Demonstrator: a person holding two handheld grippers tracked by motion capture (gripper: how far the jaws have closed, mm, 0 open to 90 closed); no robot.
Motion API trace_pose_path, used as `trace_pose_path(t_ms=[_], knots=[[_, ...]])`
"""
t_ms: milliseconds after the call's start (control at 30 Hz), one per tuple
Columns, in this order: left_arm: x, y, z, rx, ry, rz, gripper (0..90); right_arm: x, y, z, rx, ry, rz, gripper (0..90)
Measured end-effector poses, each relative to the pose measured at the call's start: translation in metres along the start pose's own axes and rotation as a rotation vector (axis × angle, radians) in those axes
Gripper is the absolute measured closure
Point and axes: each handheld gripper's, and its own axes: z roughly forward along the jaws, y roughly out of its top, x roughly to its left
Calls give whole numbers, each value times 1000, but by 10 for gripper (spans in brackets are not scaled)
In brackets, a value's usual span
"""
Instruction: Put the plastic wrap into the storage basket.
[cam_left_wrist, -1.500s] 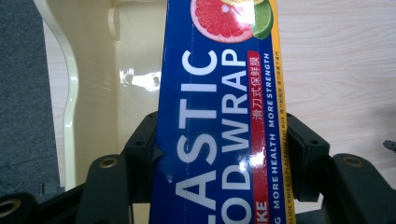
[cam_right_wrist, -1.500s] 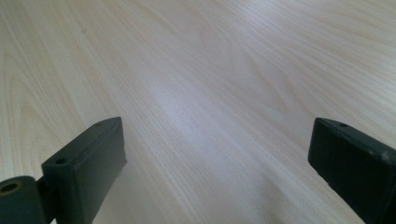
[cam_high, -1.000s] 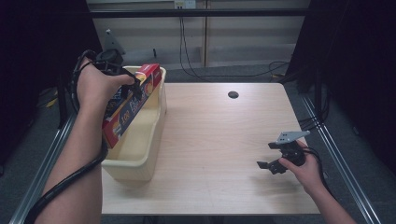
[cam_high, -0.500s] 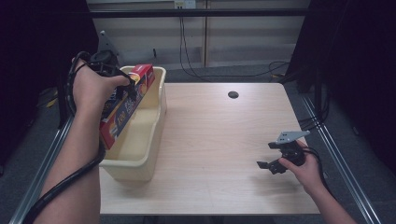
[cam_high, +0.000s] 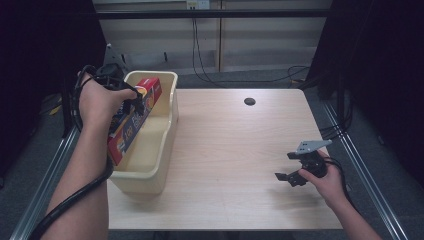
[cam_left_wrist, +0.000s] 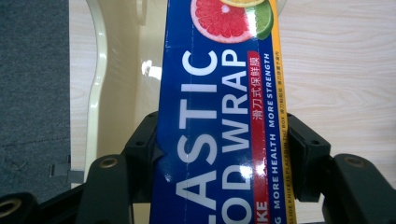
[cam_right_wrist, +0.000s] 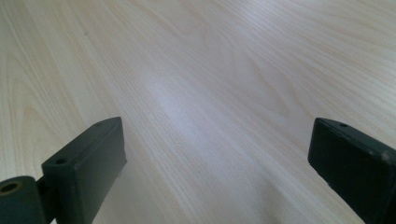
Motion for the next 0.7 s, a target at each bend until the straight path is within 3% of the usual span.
trace_pose_path(t_ms=[133, 200, 433, 467, 700], knots=[[0, -1, 6, 11, 1, 8, 405, 0, 0, 1, 1, 3, -2, 40], [-1, -2, 10, 13, -18, -5, 405, 0, 0, 1, 2, 3, -1, 40], [1, -6, 20, 33, -15, -17, 404, 0, 0, -1, 1, 1, 0, 40], [2, -6, 21, 37, -12, -4, 404, 0, 0, -1, 0, 0, 2, 40], [7, -9, 29, 49, -27, -30, 404, 0, 0, 1, 2, 4, -2, 40]])
